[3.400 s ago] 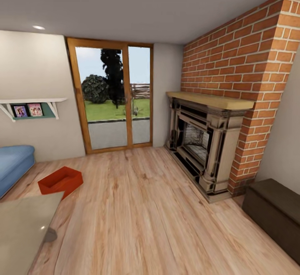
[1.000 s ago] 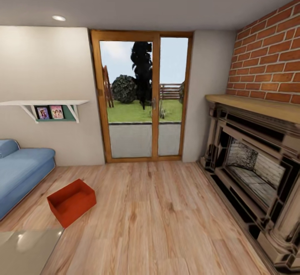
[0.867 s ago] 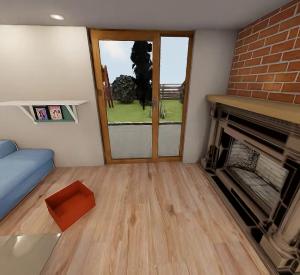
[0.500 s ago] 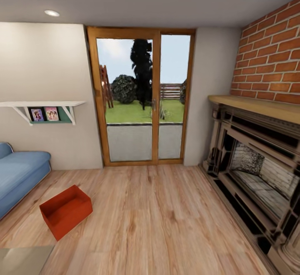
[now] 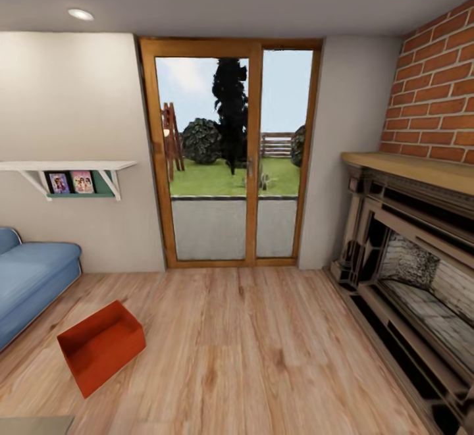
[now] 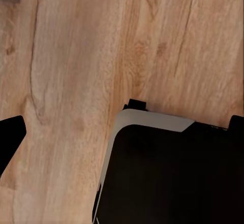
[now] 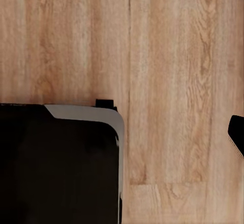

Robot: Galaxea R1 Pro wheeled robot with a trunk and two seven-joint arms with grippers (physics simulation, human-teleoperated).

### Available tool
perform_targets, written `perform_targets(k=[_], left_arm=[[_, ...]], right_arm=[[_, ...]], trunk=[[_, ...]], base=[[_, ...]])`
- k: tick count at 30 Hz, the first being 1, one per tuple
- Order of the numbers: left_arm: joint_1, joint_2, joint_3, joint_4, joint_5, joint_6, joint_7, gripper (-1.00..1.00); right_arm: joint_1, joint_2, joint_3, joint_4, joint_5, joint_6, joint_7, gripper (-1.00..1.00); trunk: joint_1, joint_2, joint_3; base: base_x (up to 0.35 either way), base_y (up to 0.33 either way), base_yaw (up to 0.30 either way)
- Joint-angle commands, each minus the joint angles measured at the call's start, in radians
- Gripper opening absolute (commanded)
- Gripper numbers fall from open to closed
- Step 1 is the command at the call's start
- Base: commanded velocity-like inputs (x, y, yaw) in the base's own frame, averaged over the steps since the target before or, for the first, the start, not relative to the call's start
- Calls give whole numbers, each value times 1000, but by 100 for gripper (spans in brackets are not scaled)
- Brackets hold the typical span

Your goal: Move the two storage containers from the living room to the garage. In the garage, place one container on the floor and stack the other container on top of it (either order is fine).

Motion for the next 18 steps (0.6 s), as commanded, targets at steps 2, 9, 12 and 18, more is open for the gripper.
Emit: perform_targets(k=[2,9,12,18], left_arm=[[0,0,-3,1,7,-3,1,100],[-1,0,-3,1,7,-3,1,100],[-1,0,-3,1,7,-3,1,100],[-1,0,-3,1,7,-3,1,100]], right_arm=[[-1,1,9,3,-5,-3,-6,100],[-1,2,10,3,-4,0,-13,100],[-1,2,9,3,-6,0,-13,100],[-1,1,9,3,-6,-5,-13,100]], trunk=[[1,-1,0],[1,-1,0],[1,-1,0],[1,-1,0]], base=[[323,0,11],[323,0,3],[323,0,0],[323,0,32]])
